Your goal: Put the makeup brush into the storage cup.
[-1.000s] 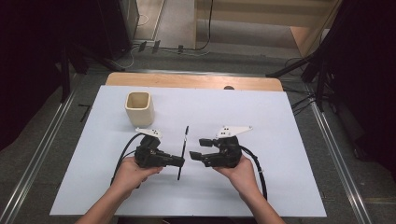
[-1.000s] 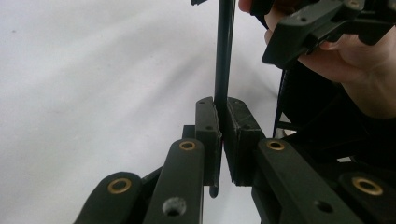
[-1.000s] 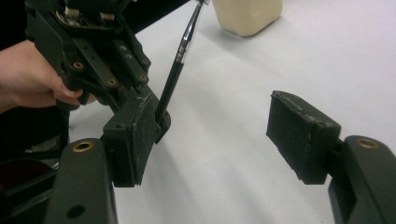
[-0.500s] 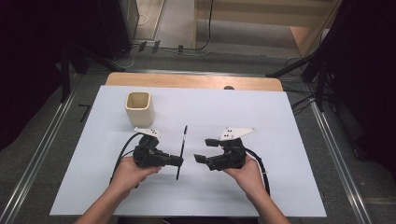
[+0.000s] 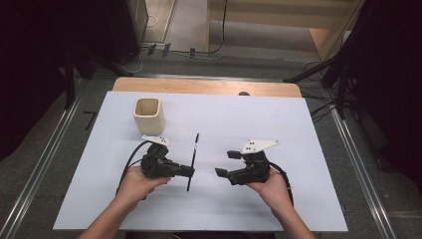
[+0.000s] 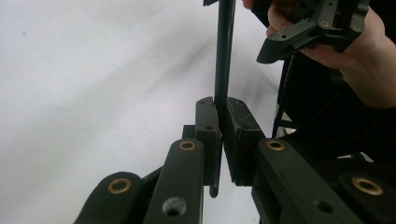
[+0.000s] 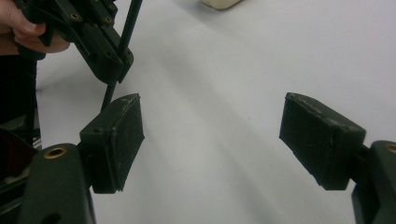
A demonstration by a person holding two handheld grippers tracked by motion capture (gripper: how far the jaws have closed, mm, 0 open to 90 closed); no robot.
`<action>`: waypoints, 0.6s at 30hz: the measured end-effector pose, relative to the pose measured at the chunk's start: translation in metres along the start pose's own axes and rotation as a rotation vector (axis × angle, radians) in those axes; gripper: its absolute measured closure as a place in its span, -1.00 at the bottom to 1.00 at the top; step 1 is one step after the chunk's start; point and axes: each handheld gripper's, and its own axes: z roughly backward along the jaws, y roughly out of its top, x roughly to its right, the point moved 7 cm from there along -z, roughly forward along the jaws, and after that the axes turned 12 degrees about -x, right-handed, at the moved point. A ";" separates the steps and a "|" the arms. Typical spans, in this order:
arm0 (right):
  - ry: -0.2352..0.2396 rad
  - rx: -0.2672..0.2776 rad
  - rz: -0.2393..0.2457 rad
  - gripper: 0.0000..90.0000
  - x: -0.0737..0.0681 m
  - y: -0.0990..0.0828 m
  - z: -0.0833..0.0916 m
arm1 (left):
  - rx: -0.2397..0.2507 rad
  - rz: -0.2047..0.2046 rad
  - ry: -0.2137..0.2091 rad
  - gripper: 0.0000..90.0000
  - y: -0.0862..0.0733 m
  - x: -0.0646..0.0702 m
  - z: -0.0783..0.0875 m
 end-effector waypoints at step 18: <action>-0.047 -0.037 0.002 -0.52 0.012 -0.023 0.013 | 0.015 0.004 0.007 0.89 0.000 -0.003 0.011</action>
